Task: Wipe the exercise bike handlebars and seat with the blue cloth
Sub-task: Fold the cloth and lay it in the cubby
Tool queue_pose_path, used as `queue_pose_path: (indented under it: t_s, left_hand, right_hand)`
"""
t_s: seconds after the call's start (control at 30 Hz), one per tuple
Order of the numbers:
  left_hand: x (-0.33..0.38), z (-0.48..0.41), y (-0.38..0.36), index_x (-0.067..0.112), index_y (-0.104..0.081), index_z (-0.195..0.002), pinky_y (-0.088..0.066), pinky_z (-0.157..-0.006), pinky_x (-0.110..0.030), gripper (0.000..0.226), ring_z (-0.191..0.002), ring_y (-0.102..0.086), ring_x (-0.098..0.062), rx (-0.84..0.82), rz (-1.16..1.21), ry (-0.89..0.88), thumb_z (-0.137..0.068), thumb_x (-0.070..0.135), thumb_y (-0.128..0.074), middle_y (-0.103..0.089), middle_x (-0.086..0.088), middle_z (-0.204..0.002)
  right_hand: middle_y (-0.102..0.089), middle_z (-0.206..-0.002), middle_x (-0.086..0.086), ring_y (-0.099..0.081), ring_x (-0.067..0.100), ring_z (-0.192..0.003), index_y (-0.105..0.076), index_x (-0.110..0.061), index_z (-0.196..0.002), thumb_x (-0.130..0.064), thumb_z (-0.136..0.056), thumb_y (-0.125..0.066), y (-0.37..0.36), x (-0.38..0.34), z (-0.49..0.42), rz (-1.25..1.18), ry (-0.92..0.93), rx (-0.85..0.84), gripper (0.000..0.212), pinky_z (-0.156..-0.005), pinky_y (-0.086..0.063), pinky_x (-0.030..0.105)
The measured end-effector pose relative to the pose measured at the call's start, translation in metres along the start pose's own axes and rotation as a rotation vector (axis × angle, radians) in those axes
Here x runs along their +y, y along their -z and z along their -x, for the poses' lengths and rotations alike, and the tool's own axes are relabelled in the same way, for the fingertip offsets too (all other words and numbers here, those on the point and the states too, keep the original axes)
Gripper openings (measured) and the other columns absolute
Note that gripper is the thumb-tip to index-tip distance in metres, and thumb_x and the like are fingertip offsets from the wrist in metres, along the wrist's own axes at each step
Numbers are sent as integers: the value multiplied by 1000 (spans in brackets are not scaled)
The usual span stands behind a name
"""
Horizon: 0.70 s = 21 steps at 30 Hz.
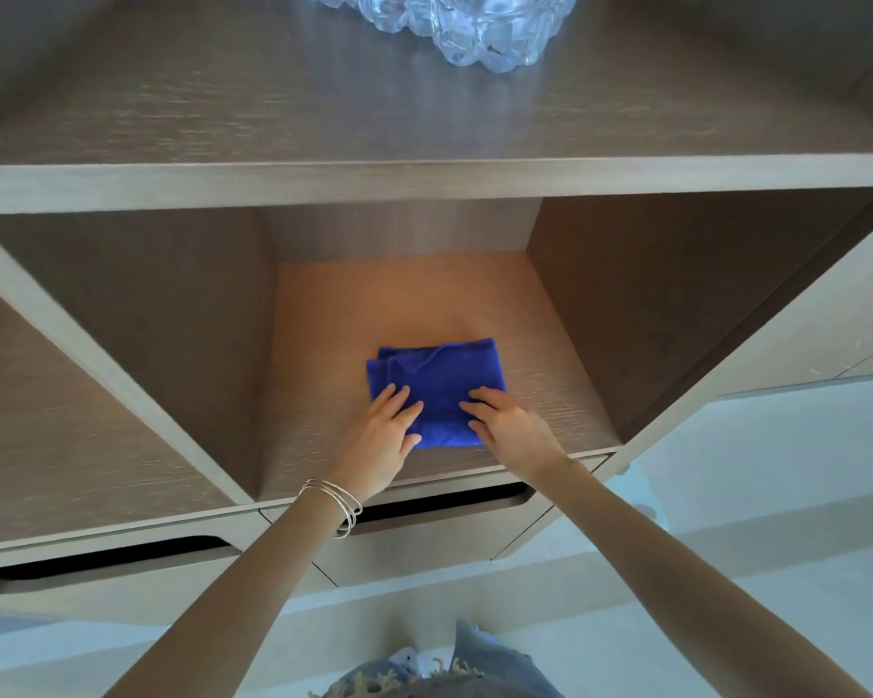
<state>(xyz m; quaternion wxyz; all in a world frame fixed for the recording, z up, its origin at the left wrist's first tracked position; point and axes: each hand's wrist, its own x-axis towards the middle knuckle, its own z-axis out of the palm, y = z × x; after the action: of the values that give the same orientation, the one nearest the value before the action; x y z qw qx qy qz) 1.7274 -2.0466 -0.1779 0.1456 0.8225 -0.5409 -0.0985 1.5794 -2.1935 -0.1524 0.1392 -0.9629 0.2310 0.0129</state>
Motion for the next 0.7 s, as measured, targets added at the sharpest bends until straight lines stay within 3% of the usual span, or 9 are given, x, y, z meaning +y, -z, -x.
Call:
queue_pose_path:
  t_s: [0.13, 0.27, 0.4, 0.53, 0.7]
  left_hand:
    - [5, -18, -5, 18, -29, -145, -17, -117, -32, 48, -147, -9, -22, -5, -34, -59, -100, 29, -38, -18, -6, -158]
    - [24, -53, -15, 15, -28, -145, -18, -117, -35, 47, -146, -11, -25, 21, -68, -73, -100, 25, -37, -19, -11, -157]
    - [34, -95, -19, 13, -29, -145, -22, -117, -36, 47, -146, -13, -28, 44, -100, -20, -99, 19, -39, -21, -12, -156]
    - [41, -131, -15, 11, -28, -145, -20, -117, -37, 47, -145, -14, -31, -16, -136, 19, -99, 18, -39, -21, -15, -156]
    - [46, -170, -5, 14, -27, -145, -32, -111, -42, 46, -145, -13, -27, -43, -177, 78, -100, 24, -35, -21, -12, -156]
  right_hand:
    - [-35, -151, -7, -28, 8, -141, -45, -21, -139, -26, -102, -37, 0, 16, 4, 36, -6, 35, 38, -106, -35, 25]
    - [-28, -154, 1, -21, 17, -143, -46, -19, -138, -23, -102, -37, 17, 31, -7, 118, -146, 43, 37, -100, -43, 34]
    - [-37, -147, 5, -42, 27, -129, -46, -18, -137, -19, -98, -46, 23, 34, -19, 111, -220, -53, 39, -93, -47, 39]
    - [-33, -151, 7, -37, 26, -135, -40, -16, -141, -5, -96, -44, 31, 49, -43, 139, -219, -59, 47, -101, -42, 40]
    - [-25, -154, 12, -25, 27, -142, -31, -13, -145, 2, -92, -48, 50, 78, -84, 176, -156, -140, 58, -111, -32, 39]
